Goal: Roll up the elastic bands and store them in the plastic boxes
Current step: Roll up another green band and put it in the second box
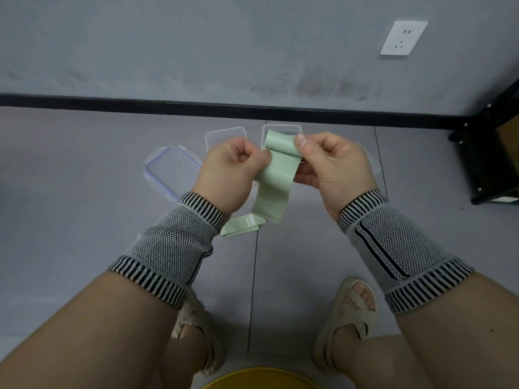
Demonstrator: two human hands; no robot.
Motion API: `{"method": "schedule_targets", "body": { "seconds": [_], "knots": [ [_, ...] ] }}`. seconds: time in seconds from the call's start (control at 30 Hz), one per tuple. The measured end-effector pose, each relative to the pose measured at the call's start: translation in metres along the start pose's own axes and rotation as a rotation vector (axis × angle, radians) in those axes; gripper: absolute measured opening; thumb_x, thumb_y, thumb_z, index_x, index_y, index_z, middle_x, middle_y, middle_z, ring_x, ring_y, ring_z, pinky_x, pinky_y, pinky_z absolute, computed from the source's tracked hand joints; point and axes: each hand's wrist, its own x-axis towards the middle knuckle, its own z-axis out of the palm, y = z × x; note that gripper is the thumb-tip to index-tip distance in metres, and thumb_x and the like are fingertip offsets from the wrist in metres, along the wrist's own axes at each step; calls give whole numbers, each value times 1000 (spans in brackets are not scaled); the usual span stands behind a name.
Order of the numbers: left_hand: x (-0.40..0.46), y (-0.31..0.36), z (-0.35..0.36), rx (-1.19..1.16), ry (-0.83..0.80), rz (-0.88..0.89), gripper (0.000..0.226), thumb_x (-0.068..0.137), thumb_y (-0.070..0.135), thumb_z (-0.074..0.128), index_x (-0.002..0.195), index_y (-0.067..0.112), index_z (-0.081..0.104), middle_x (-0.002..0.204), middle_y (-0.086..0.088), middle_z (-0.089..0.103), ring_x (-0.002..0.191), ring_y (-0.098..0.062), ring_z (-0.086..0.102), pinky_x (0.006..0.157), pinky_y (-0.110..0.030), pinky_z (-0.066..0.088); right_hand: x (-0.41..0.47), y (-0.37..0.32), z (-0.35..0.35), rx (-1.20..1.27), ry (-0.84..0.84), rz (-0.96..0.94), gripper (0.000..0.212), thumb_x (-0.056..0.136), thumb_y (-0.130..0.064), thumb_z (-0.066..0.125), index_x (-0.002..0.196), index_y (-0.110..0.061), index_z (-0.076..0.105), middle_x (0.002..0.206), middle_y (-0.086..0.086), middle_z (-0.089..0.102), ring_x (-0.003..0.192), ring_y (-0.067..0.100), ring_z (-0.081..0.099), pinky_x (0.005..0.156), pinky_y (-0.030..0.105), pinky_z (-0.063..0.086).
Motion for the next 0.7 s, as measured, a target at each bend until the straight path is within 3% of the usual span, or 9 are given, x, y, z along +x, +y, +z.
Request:
{"method": "schedule_targets", "body": {
  "seconds": [0.07, 0.17, 0.27, 0.37, 0.5, 0.57, 0.7],
  "knots": [
    [0, 1, 1, -6, -17, -13, 20, 71, 28, 64, 62, 17, 50, 74, -14, 48, 72, -26, 45, 75, -54, 49, -1, 0, 0, -14, 3, -28, 7, 87, -16, 67, 84, -10, 64, 84, 15, 72, 78, 30, 70, 73, 46, 59],
    [0, 3, 3, -17, -20, -42, 18, 71, 24, 60, 63, 16, 46, 72, -13, 48, 71, -24, 47, 71, -43, 47, -2, 0, 1, -32, 8, -73, 5, 84, -9, 69, 84, -9, 64, 73, 9, 70, 64, 19, 68, 65, 39, 59],
    [0, 3, 3, -67, -27, -73, 18, 79, 18, 61, 68, 14, 48, 76, -15, 55, 74, -25, 54, 74, -46, 50, -3, 1, 2, -45, 19, -112, 9, 83, -5, 70, 85, -10, 62, 80, 13, 70, 69, 20, 70, 64, 36, 60],
    [1, 2, 2, -140, -35, -104, 10, 89, 2, 56, 90, 11, 52, 89, -22, 60, 79, -29, 60, 79, -47, 53, -1, 2, 4, -89, 26, -183, 16, 81, -2, 71, 82, -14, 61, 85, 14, 68, 74, 22, 67, 66, 34, 59],
    [1, 1, 0, -168, -86, -92, 30, 88, -4, 53, 117, 4, 53, 90, -20, 64, 77, -28, 63, 73, -38, 55, -1, 4, 3, -169, 14, -243, 22, 78, -3, 74, 79, -21, 62, 91, 15, 68, 76, 29, 65, 72, 39, 59],
    [1, 2, -1, -192, -108, -101, 32, 85, -4, 53, 116, 3, 57, 88, -17, 66, 76, -25, 65, 71, -35, 57, -2, 4, 2, -207, 4, -268, 23, 77, -3, 75, 78, -23, 62, 92, 14, 69, 79, 33, 63, 73, 39, 58],
    [0, 5, -1, -235, -129, -143, 18, 89, 13, 59, 104, 3, 64, 90, -16, 67, 78, -24, 66, 73, -37, 56, -3, 3, 3, -215, -43, -295, 27, 76, 1, 74, 77, -23, 62, 82, 4, 65, 73, 16, 58, 72, 35, 55]
  ]
}}
